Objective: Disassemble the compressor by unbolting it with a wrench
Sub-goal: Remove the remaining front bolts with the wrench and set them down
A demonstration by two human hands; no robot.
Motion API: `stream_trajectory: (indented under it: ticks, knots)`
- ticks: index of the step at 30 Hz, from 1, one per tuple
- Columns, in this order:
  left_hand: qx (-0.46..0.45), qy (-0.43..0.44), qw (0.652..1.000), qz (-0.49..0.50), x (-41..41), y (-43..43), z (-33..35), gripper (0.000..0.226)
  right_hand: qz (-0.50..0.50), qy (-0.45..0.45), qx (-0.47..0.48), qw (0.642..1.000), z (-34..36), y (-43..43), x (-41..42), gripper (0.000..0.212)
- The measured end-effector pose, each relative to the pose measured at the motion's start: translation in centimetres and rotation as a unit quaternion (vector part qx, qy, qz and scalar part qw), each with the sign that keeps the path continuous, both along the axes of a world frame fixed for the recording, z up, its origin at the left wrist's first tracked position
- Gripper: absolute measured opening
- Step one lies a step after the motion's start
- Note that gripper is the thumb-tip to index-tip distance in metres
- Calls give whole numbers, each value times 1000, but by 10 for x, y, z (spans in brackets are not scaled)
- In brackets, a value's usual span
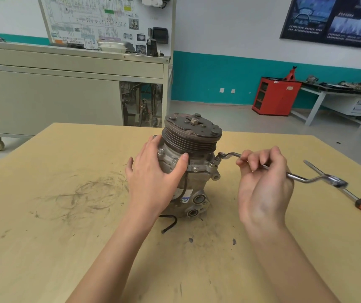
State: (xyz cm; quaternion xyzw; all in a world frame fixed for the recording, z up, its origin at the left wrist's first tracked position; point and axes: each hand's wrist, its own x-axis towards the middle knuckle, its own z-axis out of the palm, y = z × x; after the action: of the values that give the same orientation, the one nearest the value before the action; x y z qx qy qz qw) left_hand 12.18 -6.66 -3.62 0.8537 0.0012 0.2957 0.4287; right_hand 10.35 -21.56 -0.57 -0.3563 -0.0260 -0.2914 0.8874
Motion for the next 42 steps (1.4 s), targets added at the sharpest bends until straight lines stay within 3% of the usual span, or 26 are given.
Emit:
stream_trajectory:
  ticks: [8,11,14,17,20,23,25,31,36,42]
  knots:
    - [1,-3,1000,3,2,1,-1,69,-29,-45,-66,996,-15,16,0,48]
    - [4,-2,1000,4,2,1,-1,69,3,-70,-47,996,-20,8,2,47]
    - [7,-3,1000,2,2,1,-1,68,125,-12,50,991,-7,-21,37,50]
    - [6,2,1000,1,3,1,-1,70,303,80,125,941,8,-36,87,40]
    - [-1,2,1000,3,3,1,-2,73,444,116,91,884,12,-24,121,38]
    - [2,3,1000,1,3,1,-2,73,475,136,24,869,14,-23,133,39]
    - [3,4,1000,1,3,1,-2,72,447,148,51,881,24,-34,131,37]
    - [1,2,1000,4,2,0,-2,71,186,123,102,969,30,-41,68,37]
    - [-4,-4,1000,4,0,-1,-1,71,85,53,71,992,18,-9,18,37]
    - [-4,-3,1000,2,0,-1,0,72,12,-8,-21,1000,-5,11,-7,56]
